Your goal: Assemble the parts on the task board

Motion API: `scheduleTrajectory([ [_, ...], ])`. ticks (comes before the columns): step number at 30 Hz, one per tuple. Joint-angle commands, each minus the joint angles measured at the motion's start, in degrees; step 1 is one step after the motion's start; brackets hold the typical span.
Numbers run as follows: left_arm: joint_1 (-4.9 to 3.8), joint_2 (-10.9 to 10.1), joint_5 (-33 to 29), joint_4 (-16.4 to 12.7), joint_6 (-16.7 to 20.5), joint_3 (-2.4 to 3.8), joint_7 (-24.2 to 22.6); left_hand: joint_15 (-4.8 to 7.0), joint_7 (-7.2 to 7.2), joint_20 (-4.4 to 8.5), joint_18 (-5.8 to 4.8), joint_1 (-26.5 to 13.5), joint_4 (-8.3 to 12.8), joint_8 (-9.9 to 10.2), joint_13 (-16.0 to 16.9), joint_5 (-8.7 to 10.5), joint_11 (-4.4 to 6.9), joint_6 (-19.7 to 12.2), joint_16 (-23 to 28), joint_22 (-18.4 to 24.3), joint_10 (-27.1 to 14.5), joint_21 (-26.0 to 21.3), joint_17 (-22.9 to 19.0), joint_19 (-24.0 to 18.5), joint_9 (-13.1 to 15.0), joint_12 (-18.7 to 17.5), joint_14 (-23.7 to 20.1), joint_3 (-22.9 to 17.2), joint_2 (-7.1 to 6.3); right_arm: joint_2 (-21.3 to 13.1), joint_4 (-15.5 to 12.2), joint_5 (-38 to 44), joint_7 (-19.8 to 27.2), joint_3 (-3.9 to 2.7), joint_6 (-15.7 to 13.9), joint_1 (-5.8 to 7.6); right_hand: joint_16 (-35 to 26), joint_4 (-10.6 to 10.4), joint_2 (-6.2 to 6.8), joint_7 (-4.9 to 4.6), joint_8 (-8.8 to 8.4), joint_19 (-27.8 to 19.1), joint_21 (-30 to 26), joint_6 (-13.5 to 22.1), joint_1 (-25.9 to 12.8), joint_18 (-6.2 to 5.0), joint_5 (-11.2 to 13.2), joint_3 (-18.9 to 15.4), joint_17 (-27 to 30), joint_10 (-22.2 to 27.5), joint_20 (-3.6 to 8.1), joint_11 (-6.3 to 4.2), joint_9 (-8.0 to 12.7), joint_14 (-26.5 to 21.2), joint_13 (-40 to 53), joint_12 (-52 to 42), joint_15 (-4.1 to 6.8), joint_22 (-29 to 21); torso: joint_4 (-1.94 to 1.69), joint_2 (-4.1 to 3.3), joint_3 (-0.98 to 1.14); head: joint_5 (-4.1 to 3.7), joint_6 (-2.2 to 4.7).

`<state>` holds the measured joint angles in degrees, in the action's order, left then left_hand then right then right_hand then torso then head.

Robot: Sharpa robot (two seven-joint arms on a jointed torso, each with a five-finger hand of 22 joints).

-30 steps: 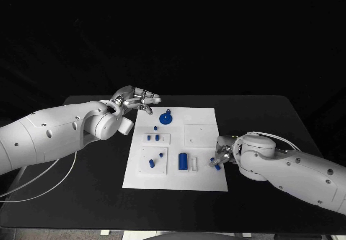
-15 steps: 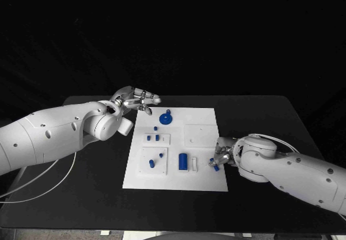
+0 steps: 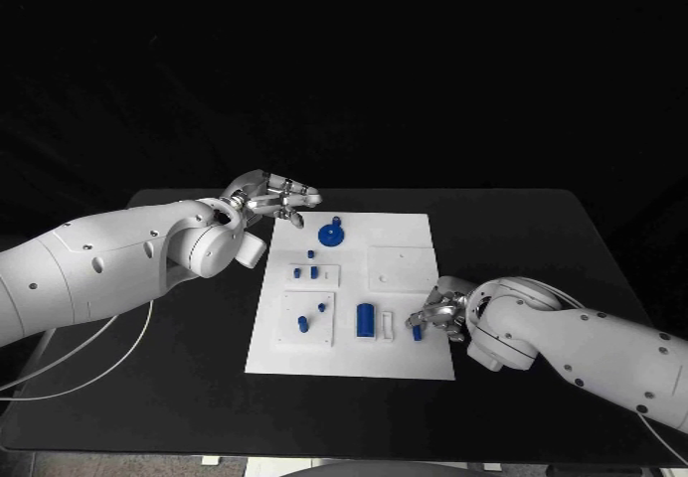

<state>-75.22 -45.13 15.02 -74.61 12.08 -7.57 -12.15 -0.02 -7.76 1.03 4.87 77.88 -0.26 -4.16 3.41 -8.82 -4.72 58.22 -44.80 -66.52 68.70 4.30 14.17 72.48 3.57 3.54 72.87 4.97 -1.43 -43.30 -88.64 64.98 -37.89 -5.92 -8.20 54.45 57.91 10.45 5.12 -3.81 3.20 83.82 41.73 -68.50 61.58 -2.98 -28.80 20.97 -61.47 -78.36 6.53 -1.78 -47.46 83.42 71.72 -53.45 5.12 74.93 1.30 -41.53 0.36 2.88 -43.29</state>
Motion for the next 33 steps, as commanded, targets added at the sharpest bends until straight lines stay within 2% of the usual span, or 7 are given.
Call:
scheduleTrajectory([
  [1, -0.04, 0.02, 0.32, -0.17, -0.77, 0.04, -0.15, -0.05, 0.00, -0.04, -0.36, 0.04, -0.06, 0.13, 0.09, -0.18, -0.11, -0.30, 0.23, 0.08, 0.13, -0.01, -0.07, 0.45, 0.06, -0.12, 0.24, 0.28, 0.51, 0.37, -0.27, -5.88, 0.77, 0.27, -3.02, -0.51, -0.29, -0.09, -0.52, 0.41, 0.42, 3.43, 0.34, 0.05, 0.87, -0.80, -0.09, -0.35, 0.10, -0.58, 0.17, -0.58, 43.56, -0.02, -0.10, 0.03, 0.35, 3.89, 0.03, 0.03, -0.03, 0.02, -0.08],
  [17, -0.04, 0.10, 0.43, -0.14, -0.94, 0.04, 0.00, -0.03, 0.01, -0.02, -0.36, 0.07, -0.07, 0.12, 0.08, -0.18, -0.10, -0.28, 0.18, 0.06, 0.15, 0.00, -0.03, 0.49, 0.06, -0.13, 0.27, 0.31, 0.55, 2.23, -0.16, -8.54, 2.01, 0.10, -4.30, -0.47, -0.29, -1.06, -0.79, 0.63, 0.42, 3.40, 0.45, -0.30, 1.40, -0.75, 0.93, -2.40, 0.29, -0.64, 0.27, -0.65, 43.55, -0.03, -0.15, 0.09, 0.43, 3.56, -0.04, 0.02, -0.06, 0.00, -0.11],
  [33, -0.04, 0.11, 0.51, -0.10, -1.09, 0.04, 0.17, -0.04, 0.01, -0.03, -0.36, 0.02, -0.12, 0.12, 0.08, -0.16, -0.10, -0.27, 0.19, 0.05, 0.14, -0.02, -0.02, 0.48, 0.06, -0.13, 0.23, 0.36, 0.58, 3.80, 1.12, -8.57, 1.82, 0.02, -1.72, -0.40, -0.33, -1.23, -1.26, 0.80, 0.45, 3.36, 0.40, -0.71, 1.66, -0.70, 2.27, -3.52, 0.34, -0.62, 0.29, -0.70, 43.52, -0.05, -0.21, 0.20, 0.45, 3.46, 0.01, 0.01, -0.03, 0.19, -0.18],
])
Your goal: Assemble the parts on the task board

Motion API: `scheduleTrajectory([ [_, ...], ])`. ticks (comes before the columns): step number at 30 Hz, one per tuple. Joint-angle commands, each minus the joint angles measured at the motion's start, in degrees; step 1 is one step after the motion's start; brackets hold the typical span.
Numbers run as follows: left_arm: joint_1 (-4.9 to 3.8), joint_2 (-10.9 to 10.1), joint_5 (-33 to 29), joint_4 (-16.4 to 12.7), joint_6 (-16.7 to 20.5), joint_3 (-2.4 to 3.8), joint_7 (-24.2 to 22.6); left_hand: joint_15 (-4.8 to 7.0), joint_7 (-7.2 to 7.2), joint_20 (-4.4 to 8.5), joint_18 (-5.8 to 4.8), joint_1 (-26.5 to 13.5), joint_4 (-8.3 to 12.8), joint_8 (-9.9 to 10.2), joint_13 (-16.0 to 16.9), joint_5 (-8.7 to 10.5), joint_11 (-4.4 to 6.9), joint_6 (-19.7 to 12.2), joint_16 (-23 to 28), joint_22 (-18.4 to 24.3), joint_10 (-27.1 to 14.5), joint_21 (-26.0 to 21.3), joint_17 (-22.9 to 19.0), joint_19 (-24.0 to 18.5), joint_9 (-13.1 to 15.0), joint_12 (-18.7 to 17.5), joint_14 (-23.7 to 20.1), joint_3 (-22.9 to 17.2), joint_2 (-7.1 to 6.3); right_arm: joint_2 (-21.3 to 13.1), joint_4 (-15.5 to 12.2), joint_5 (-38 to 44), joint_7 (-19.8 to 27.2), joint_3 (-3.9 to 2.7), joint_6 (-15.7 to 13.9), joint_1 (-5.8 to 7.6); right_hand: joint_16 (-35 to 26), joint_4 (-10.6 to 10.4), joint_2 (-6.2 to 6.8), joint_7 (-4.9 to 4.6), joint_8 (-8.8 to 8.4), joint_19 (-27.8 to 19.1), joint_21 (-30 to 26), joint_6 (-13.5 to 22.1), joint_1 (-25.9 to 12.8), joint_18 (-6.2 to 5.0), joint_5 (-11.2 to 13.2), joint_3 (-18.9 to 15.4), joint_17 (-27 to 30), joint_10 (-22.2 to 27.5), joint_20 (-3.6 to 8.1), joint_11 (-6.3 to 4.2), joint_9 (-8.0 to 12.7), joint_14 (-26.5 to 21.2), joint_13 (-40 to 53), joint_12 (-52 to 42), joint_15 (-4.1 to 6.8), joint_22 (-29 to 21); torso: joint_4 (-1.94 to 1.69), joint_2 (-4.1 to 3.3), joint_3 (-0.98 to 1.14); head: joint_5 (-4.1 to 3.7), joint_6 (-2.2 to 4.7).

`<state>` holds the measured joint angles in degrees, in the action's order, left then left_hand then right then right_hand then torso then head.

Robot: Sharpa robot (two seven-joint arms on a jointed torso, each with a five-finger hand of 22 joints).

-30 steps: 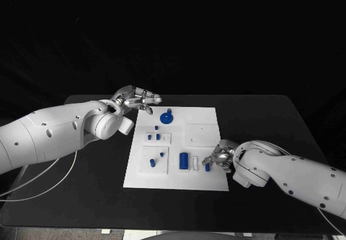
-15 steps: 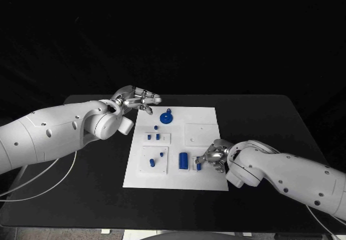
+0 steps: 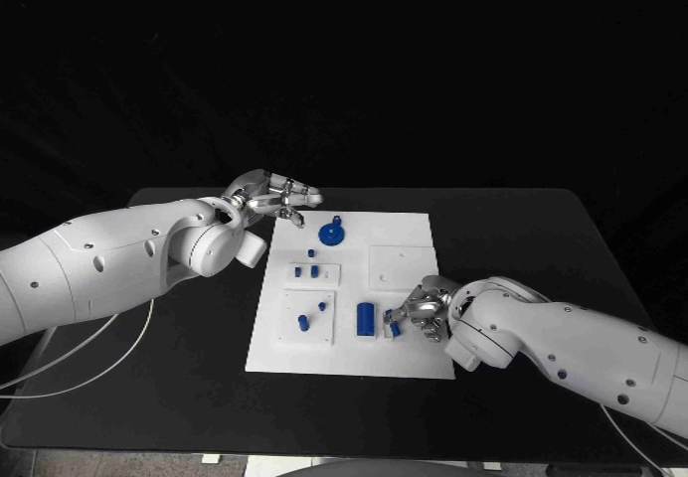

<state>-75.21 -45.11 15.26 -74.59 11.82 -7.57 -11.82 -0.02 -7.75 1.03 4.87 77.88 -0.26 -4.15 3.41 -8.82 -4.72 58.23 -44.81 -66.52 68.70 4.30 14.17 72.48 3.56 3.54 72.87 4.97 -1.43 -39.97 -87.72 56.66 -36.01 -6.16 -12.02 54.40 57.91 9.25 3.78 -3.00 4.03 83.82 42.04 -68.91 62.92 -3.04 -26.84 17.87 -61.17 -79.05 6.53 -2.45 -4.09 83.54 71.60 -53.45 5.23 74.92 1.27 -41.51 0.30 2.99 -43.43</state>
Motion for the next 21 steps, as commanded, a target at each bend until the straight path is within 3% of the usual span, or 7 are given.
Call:
scheduleTrajectory([
  [1, -0.05, 0.09, 0.26, -0.12, -0.84, 0.04, -0.15, -0.04, 0.01, -0.03, -0.36, 0.02, -0.12, 0.12, 0.08, -0.16, -0.10, -0.27, 0.19, 0.06, 0.14, -0.02, -0.02, 0.48, 0.07, -0.13, 0.23, 0.36, 0.58, 0.58, 0.24, -0.23, -0.05, 0.27, 2.21, -0.34, -0.33, -0.02, 0.08, -0.01, -0.38, 3.36, 0.09, -0.29, 0.32, -0.64, 0.31, -0.42, 0.05, 0.07, 0.28, -0.03, 0.15, -0.17, -0.09, 0.19, 0.35, 3.48, 0.03, -0.01, 0.05, 0.09, -0.06],
  [6, -0.05, 0.11, 0.28, -0.11, -0.87, 0.04, -0.11, -0.04, 0.01, -0.03, -0.36, 0.02, -0.12, 0.12, 0.08, -0.16, -0.10, -0.27, 0.19, 0.06, 0.14, -0.02, -0.02, 0.48, 0.07, -0.13, 0.23, 0.36, 0.58, 0.93, 0.48, 0.20, -0.23, 0.27, 3.00, -0.31, -0.29, -0.14, -0.15, 0.07, -0.42, 3.36, 0.11, -0.45, 0.40, -0.60, 1.50, -0.89, 0.01, 0.01, 0.28, -0.06, 0.16, -0.16, -0.13, 0.22, 0.34, 3.48, 0.01, -0.01, 0.01, 0.08, -0.12],
  [13, -0.05, 0.08, 0.33, -0.12, -0.89, 0.04, -0.06, -0.04, 0.02, -0.03, -0.36, -0.01, -0.20, 0.11, 0.09, -0.17, -0.09, -0.25, 0.20, 0.08, 0.16, -0.03, -0.03, 0.46, 0.07, -0.12, 0.22, 0.37, 0.63, 1.04, 0.55, 1.78, -0.77, 0.27, 4.21, -0.29, -0.31, -1.50, -0.24, 0.34, -0.41, 3.37, 0.03, -0.97, 0.35, -0.53, 5.62, -2.55, 0.02, -0.21, 0.30, -0.16, 0.14, -0.13, -0.57, 0.64, 0.39, 3.45, 0.03, 0.01, 0.02, 0.16, -0.27],
  [21, -0.05, 0.07, 0.37, -0.10, -0.97, 0.04, 0.04, -0.04, 0.02, -0.03, -0.36, -0.01, -0.20, 0.11, 0.09, -0.17, -0.09, -0.25, 0.20, 0.08, 0.16, -0.03, -0.03, 0.46, 0.07, -0.12, 0.22, 0.37, 0.63, 0.96, 0.45, 3.17, -1.17, 0.27, 5.34, -0.29, -0.50, -3.52, 0.29, 0.37, -0.42, 3.34, -0.17, -0.89, 0.73, -0.51, 6.32, -5.87, 0.13, -0.17, 0.32, -0.09, 0.17, -0.17, -1.06, 1.05, 0.36, 3.36, 0.04, 0.00, 0.04, 0.26, -0.41],
])
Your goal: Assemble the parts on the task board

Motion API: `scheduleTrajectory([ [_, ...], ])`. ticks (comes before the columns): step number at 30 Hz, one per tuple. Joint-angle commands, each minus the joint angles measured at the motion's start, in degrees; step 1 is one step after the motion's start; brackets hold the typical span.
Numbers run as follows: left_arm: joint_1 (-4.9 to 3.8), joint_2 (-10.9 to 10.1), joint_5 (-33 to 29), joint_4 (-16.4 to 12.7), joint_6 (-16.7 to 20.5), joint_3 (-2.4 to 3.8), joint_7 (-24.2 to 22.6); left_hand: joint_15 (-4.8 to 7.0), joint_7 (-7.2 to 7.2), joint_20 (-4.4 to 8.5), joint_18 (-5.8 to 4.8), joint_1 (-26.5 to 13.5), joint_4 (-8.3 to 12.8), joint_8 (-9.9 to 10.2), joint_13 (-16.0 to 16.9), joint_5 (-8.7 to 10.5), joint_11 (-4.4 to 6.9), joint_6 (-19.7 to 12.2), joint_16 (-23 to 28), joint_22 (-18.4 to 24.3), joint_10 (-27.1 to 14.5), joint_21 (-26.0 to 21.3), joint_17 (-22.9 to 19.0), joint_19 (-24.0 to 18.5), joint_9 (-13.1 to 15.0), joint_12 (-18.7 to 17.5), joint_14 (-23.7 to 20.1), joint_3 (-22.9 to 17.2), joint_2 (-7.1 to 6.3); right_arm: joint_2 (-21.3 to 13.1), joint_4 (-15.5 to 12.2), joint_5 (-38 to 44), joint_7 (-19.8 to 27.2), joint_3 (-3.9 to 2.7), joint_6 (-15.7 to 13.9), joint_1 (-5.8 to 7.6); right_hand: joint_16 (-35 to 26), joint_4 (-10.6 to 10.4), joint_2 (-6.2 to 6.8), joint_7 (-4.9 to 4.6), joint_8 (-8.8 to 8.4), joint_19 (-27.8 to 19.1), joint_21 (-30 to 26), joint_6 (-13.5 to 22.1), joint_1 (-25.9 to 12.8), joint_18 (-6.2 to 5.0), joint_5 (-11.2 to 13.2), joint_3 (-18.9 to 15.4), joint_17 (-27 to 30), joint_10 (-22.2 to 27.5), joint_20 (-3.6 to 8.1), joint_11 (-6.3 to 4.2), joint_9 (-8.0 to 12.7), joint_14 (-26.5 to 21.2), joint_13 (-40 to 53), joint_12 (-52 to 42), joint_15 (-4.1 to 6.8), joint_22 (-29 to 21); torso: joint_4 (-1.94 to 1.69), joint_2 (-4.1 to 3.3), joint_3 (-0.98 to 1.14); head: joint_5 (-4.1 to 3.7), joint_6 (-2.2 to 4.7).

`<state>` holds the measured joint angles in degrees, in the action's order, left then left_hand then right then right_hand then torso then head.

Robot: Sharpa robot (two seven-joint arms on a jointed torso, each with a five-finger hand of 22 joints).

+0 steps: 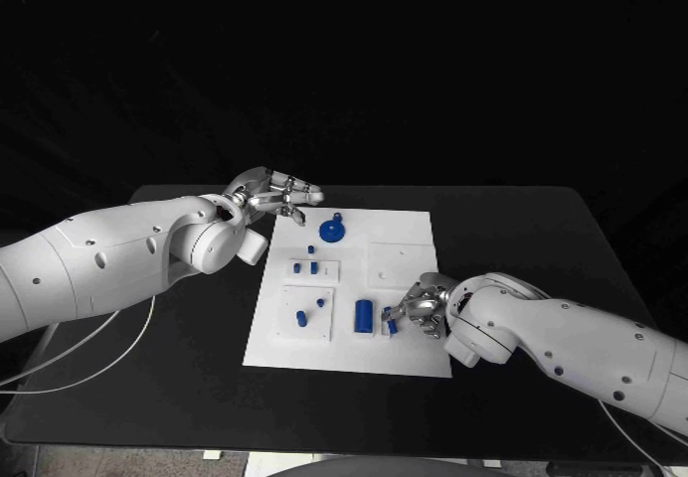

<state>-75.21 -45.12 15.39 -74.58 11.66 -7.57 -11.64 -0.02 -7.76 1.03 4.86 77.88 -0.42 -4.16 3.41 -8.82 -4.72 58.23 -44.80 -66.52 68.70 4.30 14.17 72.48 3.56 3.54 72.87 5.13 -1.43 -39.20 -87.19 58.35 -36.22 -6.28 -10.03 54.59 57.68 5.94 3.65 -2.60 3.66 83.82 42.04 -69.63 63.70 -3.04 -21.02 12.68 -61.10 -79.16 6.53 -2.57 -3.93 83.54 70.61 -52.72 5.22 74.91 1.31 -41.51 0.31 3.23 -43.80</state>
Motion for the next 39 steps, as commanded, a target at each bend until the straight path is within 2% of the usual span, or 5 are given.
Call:
scheduleTrajectory([
  [1, -0.05, 0.08, 0.26, -0.10, -0.82, 0.04, -0.13, -0.04, 0.02, -0.03, -0.36, -0.01, -0.04, 0.11, 0.09, -0.17, -0.09, -0.25, 0.20, 0.08, 0.16, -0.03, -0.03, 0.47, 0.07, -0.12, 0.22, 0.21, 0.63, 0.18, -0.09, 1.57, -0.97, 0.39, 3.38, -0.49, -0.27, -0.74, 0.46, -0.03, -0.05, 3.34, -0.19, -0.17, 0.13, -0.54, 0.76, -1.60, 0.04, -0.06, 0.31, 0.04, 0.00, -0.15, -0.14, 0.37, 0.35, 3.36, 0.02, 0.01, 0.03, 0.07, -0.08],
  [7, -0.05, 0.11, 0.27, -0.07, -0.87, 0.04, -0.08, -0.04, 0.02, -0.03, -0.36, -0.01, -0.04, 0.11, 0.09, -0.17, -0.09, -0.25, 0.20, 0.08, 0.16, -0.03, -0.03, 0.47, 0.07, -0.12, 0.22, 0.21, 0.63, 0.20, -0.24, 1.83, -0.94, 0.39, 3.55, -0.49, -0.28, -2.70, 0.68, -0.07, -0.05, 3.35, -0.21, -0.11, 1.26, -0.58, 3.05, -4.14, -0.02, -0.08, 0.27, 0.09, 0.00, -0.14, -0.29, 0.35, 0.32, 3.36, -0.02, -0.01, 0.04, 0.15, -0.21],
  [23, -0.05, 0.08, 0.28, -0.05, -0.95, 0.04, 0.10, -0.04, 0.02, -0.03, -0.36, -0.01, -0.04, 0.11, 0.09, -0.17, -0.09, -0.25, 0.20, 0.08, 0.16, -0.03, -0.03, 0.47, 0.07, -0.12, 0.22, 0.21, 0.63, -0.02, -0.74, 2.41, -0.99, 0.39, 3.90, -0.49, -0.36, -5.04, 1.79, -0.10, -0.04, 3.35, -0.25, -0.19, 0.76, -0.59, 2.31, -5.45, -0.01, -0.09, 0.26, 0.12, -0.01, -0.14, -0.47, 0.46, 0.30, 3.35, -0.02, 0.02, -0.01, 0.56, -0.55],
  [27, -0.05, 0.06, 0.29, -0.06, -1.00, 0.04, 0.14, -0.04, 0.02, -0.03, -0.36, -0.01, -0.04, 0.11, 0.09, -0.17, -0.09, -0.25, 0.20, 0.08, 0.16, -0.03, -0.03, 0.47, 0.07, -0.12, 0.22, 0.21, 0.63, -0.18, -1.04, 2.68, -1.00, 0.39, 4.05, -0.49, -0.30, -6.78, 1.11, -0.10, -0.04, 3.36, -0.11, -0.17, 1.71, -0.60, 1.23, -9.39, -0.09, -0.10, 0.23, 0.14, -0.02, -0.13, -0.55, 0.46, 0.29, 3.41, -0.03, 0.01, -0.01, 0.70, -0.62],
  [39, -0.05, -0.01, 0.26, -0.07, -1.09, 0.04, 0.28, -0.05, 0.00, -0.04, -0.35, 0.05, -0.14, 0.13, 0.09, -0.13, -0.11, -0.31, 0.25, 0.15, 0.10, -0.03, -0.05, 0.48, 0.07, -0.12, 0.24, 0.21, 0.56, -0.50, -1.57, 3.21, -1.04, 0.39, 3.78, -0.49, -0.38, -8.05, 0.99, -0.12, -0.04, 3.34, -0.33, -0.15, 1.90, -0.63, 1.20, -10.63, -0.05, -0.13, 0.25, 0.16, -0.02, -0.13, -0.68, 0.53, 0.31, 3.33, 0.00, 0.01, 0.01, 0.92, -0.73],
])
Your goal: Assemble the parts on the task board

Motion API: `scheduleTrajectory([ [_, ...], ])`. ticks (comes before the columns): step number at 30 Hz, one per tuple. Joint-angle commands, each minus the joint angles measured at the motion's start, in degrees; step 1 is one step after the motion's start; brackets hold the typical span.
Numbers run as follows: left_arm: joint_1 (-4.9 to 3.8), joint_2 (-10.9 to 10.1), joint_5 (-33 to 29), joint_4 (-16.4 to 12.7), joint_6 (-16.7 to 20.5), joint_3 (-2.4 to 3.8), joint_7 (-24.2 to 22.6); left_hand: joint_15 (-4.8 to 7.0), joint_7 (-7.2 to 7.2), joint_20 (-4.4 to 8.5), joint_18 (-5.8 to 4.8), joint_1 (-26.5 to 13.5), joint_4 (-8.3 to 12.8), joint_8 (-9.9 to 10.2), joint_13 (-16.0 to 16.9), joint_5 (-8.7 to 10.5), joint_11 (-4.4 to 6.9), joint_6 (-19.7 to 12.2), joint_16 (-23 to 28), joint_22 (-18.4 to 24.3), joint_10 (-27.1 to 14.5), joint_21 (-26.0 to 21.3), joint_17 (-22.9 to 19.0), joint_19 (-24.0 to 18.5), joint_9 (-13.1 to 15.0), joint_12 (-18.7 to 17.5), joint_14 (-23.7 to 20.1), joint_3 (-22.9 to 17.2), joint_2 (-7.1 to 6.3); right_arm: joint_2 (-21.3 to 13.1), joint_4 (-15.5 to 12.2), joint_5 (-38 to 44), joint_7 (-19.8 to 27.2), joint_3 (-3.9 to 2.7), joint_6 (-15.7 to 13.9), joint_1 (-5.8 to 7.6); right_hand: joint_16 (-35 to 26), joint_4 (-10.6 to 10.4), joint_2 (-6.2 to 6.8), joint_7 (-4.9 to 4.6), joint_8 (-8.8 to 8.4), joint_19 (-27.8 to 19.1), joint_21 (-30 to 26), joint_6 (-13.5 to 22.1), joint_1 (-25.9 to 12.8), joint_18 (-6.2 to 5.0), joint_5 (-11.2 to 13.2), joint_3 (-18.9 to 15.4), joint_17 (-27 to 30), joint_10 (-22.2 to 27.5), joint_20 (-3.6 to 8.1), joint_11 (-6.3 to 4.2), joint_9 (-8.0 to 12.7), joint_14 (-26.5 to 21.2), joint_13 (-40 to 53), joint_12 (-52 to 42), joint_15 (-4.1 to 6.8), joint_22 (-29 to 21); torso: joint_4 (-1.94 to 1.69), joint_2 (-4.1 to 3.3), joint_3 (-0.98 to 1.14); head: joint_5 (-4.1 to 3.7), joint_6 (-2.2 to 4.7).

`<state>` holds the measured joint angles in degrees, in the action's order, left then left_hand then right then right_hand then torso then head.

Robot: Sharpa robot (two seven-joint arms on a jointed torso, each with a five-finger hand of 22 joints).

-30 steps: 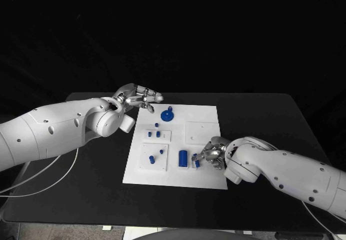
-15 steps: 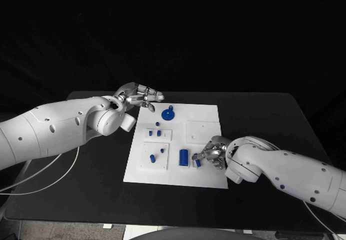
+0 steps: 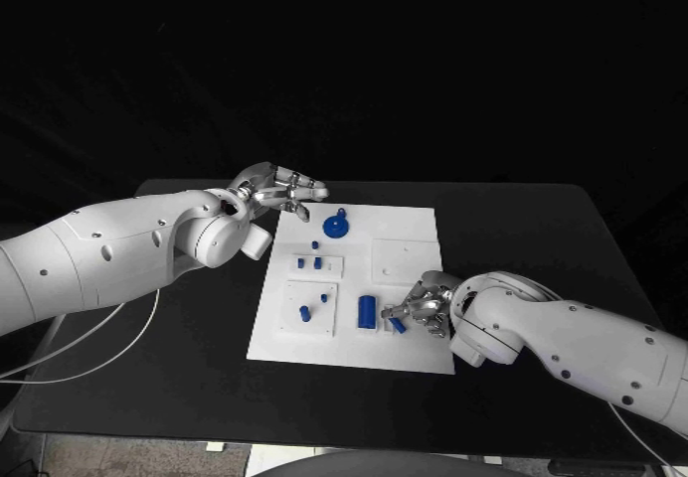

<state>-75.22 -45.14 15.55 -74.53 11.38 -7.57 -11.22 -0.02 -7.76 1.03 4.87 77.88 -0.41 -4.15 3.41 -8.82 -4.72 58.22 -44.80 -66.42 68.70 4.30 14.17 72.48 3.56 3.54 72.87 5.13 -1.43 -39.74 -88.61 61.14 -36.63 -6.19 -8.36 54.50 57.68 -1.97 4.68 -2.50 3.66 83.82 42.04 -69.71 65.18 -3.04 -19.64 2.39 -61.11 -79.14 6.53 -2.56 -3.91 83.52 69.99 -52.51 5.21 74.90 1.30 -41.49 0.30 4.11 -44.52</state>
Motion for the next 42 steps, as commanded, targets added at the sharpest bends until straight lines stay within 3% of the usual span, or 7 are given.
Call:
scheduleTrajectory([
  [1, -0.05, 0.02, 0.10, -0.12, -0.82, 0.04, -0.14, -0.05, 0.00, -0.04, -0.35, 0.05, -0.14, 0.13, 0.09, -0.13, -0.11, -0.31, 0.25, 0.05, 0.10, -0.03, -0.05, 0.48, 0.07, -0.12, 0.24, 0.21, 0.56, 0.04, -0.16, 0.43, -0.64, 0.30, 2.09, -0.40, -0.38, -0.14, -0.05, -0.22, -0.04, 3.35, -0.33, -0.07, 0.42, -0.63, -0.18, -0.33, -0.05, -0.15, 0.25, 0.15, -0.04, -0.12, -0.06, 0.31, 0.33, 3.34, 0.00, -0.02, 0.03, 0.04, -0.02],
  [5, -0.05, 0.00, 0.09, -0.14, -0.85, 0.04, -0.10, -0.05, 0.00, -0.04, -0.35, 0.05, -0.14, 0.13, 0.09, -0.13, -0.11, -0.31, 0.25, 0.05, 0.10, -0.03, -0.05, 0.48, 0.07, -0.12, 0.24, 0.21, 0.56, 0.02, -0.13, 0.89, -0.86, 0.30, 1.84, -0.40, -0.38, 0.09, -1.11, -0.15, -0.04, 3.38, -0.19, -0.10, 1.09, -0.62, -0.17, -0.14, -0.05, -0.19, 0.26, 0.09, -0.04, -0.10, -0.07, 0.28, 0.36, 3.36, 0.01, -0.02, 0.04, -0.02, 0.02],
  [7, -0.05, -0.01, 0.08, -0.14, -0.86, 0.04, -0.10, -0.05, 0.00, -0.04, -0.35, 0.05, -0.14, 0.13, 0.09, -0.13, -0.11, -0.31, 0.25, 0.05, 0.10, -0.03, -0.05, 0.48, 0.07, -0.12, 0.24, 0.21, 0.56, 0.02, -0.12, 1.45, -0.96, 0.30, 1.73, -0.40, -0.41, 2.21, -2.78, 0.10, -0.07, 3.37, -0.17, -0.34, 3.63, -0.55, 0.98, 2.64, -0.03, -0.15, 0.34, -0.08, -0.01, -0.11, -0.09, 0.32, 0.52, 3.36, 0.05, -0.01, 0.03, -0.05, 0.02],
  [13, -0.05, -0.01, 0.14, -0.15, -0.87, 0.04, -0.10, -0.05, 0.00, -0.04, -0.35, 0.05, -0.14, 0.13, 0.09, -0.13, -0.11, -0.31, 0.25, 0.05, 0.10, -0.03, -0.05, 0.48, 0.07, -0.12, 0.24, 0.21, 0.56, 0.07, -0.08, 2.41, -1.00, 0.30, 1.42, -0.40, -0.45, 9.65, -2.63, 0.30, -0.06, 3.36, -0.04, -1.80, 1.18, -0.23, 1.04, 14.07, 0.02, -0.23, 0.46, -0.29, -0.08, -0.07, 0.11, 0.08, 0.60, 3.41, 0.04, -0.03, 0.07, -0.05, -0.04],
  [21, -0.05, -0.02, 0.22, -0.17, -0.87, 0.04, -0.08, -0.05, 0.00, -0.04, -0.35, 0.05, -0.14, 0.13, 0.09, -0.13, -0.11, -0.31, 0.25, 0.05, 0.10, -0.03, -0.05, 0.48, 0.07, -0.12, 0.24, 0.21, 0.56, 0.25, -0.02, 2.82, -0.50, 0.30, 0.69, -0.40, -0.61, 14.23, -4.11, 0.59, 0.03, 3.36, 0.10, -3.11, -1.20, -0.10, 1.11, 17.98, 0.31, -0.91, 0.47, -0.54, -0.19, -0.06, 0.52, -0.80, 0.57, 3.54, 0.01, -0.01, 0.04, -0.09, -0.06],
  [29, -0.05, -0.03, 0.25, -0.18, -0.87, 0.04, -0.06, -0.06, -0.01, -0.06, -0.34, 0.12, -0.21, 0.13, 0.09, -0.16, -0.11, -0.36, 0.34, 0.20, 0.08, -0.06, -0.09, 0.48, 0.07, -0.12, 0.24, 0.17, 0.60, 0.46, -0.05, 2.89, -0.11, 0.30, 0.17, -0.40, -0.50, 12.71, -3.94, 1.00, -0.01, 3.38, 0.22, -3.44, -2.98, 0.02, 1.50, 16.32, 0.32, -1.19, 0.54, -0.68, -0.10, -0.02, 0.67, -1.06, 0.63, 3.57, 0.01, -0.03, -0.01, -0.10, -0.04],
  [42, -0.05, -0.05, 0.26, -0.17, -0.89, 0.04, -0.01, -0.06, 0.00, -0.05, -0.34, 0.01, -0.34, 0.12, 0.09, -0.17, -0.12, -0.35, 0.36, 0.24, 0.08, -0.05, -0.09, 0.50, 0.07, -0.12, 0.25, 0.17, 0.73, 0.61, -0.25, 2.92, 0.30, 0.30, 0.07, -0.40, -0.37, 4.74, -1.95, 1.14, -0.03, 3.40, 0.45, -3.58, -5.54, 0.11, 3.86, 12.46, 0.44, -1.54, 0.63, -0.67, -0.01, -0.04, 0.92, -1.33, 0.67, 3.49, 0.01, -0.02, 0.00, -0.06, -0.09],
])
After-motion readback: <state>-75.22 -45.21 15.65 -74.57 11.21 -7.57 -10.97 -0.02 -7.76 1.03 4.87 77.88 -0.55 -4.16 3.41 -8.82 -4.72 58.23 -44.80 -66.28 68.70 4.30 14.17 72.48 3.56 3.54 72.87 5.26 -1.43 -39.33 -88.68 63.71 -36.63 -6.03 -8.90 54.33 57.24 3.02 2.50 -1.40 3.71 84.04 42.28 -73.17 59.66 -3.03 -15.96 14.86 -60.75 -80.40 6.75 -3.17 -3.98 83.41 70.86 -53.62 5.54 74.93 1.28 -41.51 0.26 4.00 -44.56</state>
